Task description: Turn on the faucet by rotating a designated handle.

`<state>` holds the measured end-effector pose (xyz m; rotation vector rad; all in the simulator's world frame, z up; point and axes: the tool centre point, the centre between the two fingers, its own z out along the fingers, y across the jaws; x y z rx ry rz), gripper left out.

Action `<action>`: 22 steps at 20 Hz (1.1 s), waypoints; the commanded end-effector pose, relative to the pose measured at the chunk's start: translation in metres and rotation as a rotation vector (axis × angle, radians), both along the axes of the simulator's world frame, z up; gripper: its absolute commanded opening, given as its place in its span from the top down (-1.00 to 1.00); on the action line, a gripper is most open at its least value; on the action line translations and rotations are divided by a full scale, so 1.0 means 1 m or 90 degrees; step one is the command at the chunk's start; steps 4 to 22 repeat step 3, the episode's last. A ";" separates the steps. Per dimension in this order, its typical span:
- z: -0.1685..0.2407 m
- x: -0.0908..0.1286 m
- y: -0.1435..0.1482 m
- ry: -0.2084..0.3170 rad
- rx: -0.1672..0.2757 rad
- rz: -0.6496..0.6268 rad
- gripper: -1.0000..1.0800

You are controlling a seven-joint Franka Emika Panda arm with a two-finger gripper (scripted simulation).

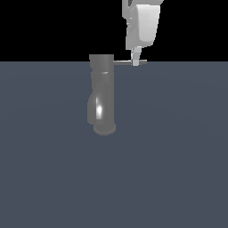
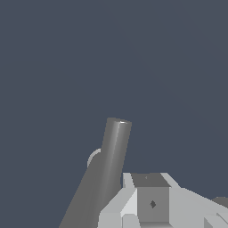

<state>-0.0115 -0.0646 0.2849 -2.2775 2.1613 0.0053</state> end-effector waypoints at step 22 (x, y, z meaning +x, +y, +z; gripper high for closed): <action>0.000 0.004 -0.022 -0.001 -0.002 -0.019 1.00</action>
